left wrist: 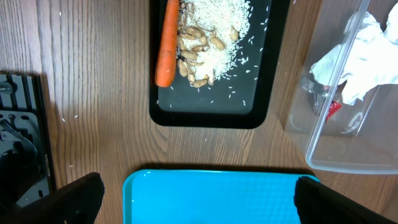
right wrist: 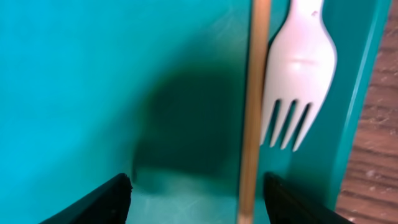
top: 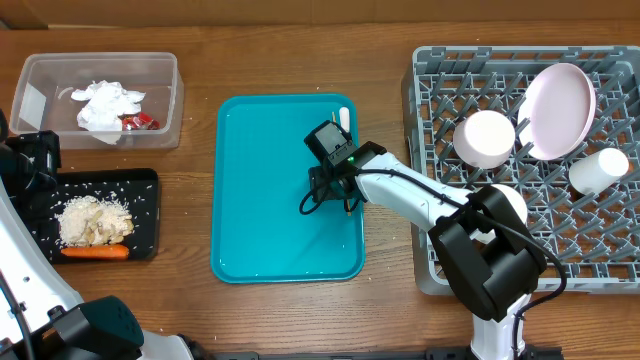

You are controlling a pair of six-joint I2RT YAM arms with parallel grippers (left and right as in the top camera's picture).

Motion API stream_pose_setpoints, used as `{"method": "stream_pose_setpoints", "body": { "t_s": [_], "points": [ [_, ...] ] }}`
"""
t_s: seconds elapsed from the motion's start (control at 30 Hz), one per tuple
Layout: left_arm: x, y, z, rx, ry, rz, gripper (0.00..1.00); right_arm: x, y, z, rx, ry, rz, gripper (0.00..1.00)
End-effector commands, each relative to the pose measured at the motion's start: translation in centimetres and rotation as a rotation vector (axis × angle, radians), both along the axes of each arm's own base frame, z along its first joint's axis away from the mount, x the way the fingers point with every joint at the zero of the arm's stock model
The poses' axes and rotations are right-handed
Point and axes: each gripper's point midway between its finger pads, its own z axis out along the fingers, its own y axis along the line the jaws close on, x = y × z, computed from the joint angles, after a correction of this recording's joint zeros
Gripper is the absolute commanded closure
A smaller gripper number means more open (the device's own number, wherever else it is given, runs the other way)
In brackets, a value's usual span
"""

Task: Sort waste into correct bins and load items into the dishwasher rack
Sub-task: 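Grasp the wooden chopsticks with the right gripper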

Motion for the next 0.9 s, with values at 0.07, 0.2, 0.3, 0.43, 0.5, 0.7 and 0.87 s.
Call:
{"method": "stream_pose_setpoints", "body": {
  "t_s": [0.07, 0.2, 0.3, 0.43, 0.5, 0.7, 0.87],
  "points": [
    [-0.1, 0.1, 0.1, 0.008, 0.005, -0.010, 0.00, -0.6, 0.5, -1.3, 0.015, 0.047, 0.008, 0.31],
    [-0.1, 0.1, 0.1, 0.008, 0.005, -0.010, 0.00, -1.1, 0.3, -1.5, 0.008, 0.071, 0.009, 0.49],
    [-0.1, 0.1, 0.1, 0.008, 0.005, -0.010, 0.00, -1.5, -0.1, -1.7, -0.008, 0.090, 0.009, 0.61],
    [-0.1, 0.1, 0.1, 0.008, 0.005, -0.010, 0.00, -1.7, -0.2, -1.7, -0.014, 0.097, 0.009, 0.75],
    [-0.1, 0.1, 0.1, 0.008, 0.005, -0.010, 0.00, -1.9, -0.3, -1.8, -0.015, 0.107, -0.010, 0.88],
    [-0.1, 0.1, 0.1, 0.008, 0.005, -0.010, 0.00, -1.9, -0.1, -0.8, -0.012, 0.128, -0.021, 0.96],
    [-0.1, 0.1, 0.1, 0.008, 0.005, -0.010, 0.00, -0.7, 1.1, 3.4, 0.007, 0.116, -0.018, 0.96]
  ]
}}
